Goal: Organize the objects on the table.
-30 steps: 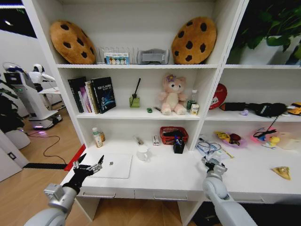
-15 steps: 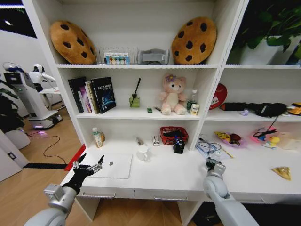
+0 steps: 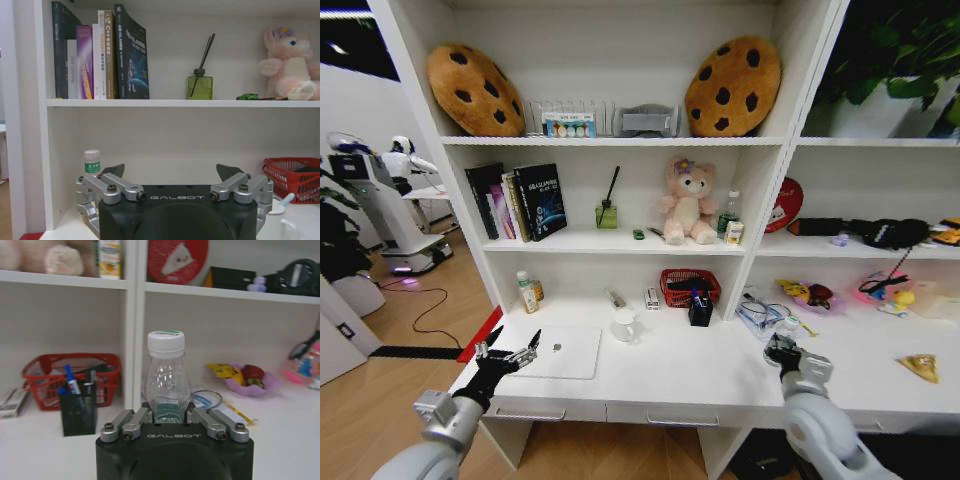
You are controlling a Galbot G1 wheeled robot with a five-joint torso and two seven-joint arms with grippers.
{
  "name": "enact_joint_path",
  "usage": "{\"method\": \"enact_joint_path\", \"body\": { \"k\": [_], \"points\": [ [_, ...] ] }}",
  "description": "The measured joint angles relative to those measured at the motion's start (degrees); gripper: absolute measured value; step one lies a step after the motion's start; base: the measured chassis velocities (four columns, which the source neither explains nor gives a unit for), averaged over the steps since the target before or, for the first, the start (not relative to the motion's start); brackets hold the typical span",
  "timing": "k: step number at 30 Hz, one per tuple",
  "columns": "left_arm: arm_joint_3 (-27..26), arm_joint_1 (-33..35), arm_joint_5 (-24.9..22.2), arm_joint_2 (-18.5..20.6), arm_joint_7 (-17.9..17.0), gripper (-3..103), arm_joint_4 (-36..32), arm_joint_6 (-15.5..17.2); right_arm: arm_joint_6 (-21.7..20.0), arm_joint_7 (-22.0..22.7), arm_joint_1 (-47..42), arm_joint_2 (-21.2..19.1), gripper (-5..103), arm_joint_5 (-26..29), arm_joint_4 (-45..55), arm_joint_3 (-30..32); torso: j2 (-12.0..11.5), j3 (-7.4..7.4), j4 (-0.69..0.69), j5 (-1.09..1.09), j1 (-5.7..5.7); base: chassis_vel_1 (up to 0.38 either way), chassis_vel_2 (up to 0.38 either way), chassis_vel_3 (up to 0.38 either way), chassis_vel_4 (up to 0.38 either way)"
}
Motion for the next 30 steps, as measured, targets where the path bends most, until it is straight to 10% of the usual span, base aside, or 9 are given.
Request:
{"method": "enact_joint_path", "body": {
  "k": [8, 19, 30],
  "points": [
    [0.0, 0.0, 0.0, 0.0, 0.0, 100, 0.0, 0.0, 9.39, -21.16, -12.81, 8.34, 25, -15.73, 7.93, 8.13, 0.0, 0.0, 0.01, 0.02, 0.0, 0.0, 0.0, 0.0, 0.0],
    [0.0, 0.0, 0.0, 0.0, 0.0, 100, 0.0, 0.0, 15.12, -21.88, -21.95, 22.22, 25, -26.73, 12.68, 0.98, 0.0, 0.01, 0.0, 0.01, 0.0, 0.0, 0.0, 0.0, 0.0],
    [0.0, 0.0, 0.0, 0.0, 0.0, 100, -0.01, 0.0, 15.36, -21.33, -19.09, 20.45, 25, -24.64, 11.52, 4.1, 0.0, 0.01, 0.02, 0.02, 0.0, 0.0, 0.0, 0.0, 0.0]
  ]
}}
